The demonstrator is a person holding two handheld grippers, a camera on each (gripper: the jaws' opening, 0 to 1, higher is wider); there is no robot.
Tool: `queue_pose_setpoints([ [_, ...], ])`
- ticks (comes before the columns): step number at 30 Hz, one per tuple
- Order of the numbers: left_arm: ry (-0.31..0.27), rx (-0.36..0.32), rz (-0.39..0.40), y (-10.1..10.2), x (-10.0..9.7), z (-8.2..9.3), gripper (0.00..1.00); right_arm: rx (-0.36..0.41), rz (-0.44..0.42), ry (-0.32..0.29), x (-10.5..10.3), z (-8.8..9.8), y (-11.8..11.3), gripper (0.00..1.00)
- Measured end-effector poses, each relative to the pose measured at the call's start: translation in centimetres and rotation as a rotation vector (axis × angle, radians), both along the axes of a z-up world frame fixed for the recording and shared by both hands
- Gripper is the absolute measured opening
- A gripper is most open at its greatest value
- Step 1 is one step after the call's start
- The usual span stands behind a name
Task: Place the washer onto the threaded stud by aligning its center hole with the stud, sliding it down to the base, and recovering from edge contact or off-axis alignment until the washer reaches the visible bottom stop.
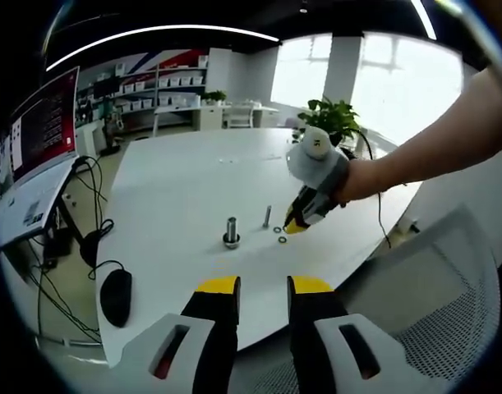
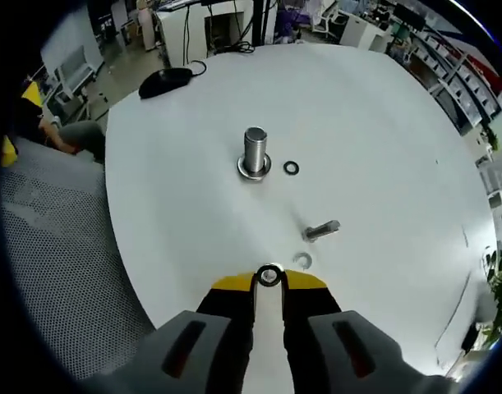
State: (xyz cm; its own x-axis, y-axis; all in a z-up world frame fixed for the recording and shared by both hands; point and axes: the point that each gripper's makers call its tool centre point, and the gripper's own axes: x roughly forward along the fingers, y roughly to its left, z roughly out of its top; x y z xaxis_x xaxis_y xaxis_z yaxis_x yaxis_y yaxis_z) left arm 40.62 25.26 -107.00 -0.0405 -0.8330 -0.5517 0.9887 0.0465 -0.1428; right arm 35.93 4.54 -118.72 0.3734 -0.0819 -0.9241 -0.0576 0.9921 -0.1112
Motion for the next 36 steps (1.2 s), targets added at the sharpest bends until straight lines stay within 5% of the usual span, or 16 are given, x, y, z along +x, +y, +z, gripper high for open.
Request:
queue_pose_setpoints([
  [4,-0.001,0.000,-0.002,0.0,0.0,0.0,0.20,-0.024,0.002,-0.020,0.6,1.7,-0.8,0.14],
  [15,-0.002,0.002,-0.004,0.0,-0.1,0.0,0.20,-0.055,0.046,-0.039,2.5,2.5,-1.9,0.14],
  [36,-0.001,0.009,-0.010,0.1,-0.2,-0.2,0.20,-0.072,0.129,0.016,3.5,0.3,-3.0,0.14],
])
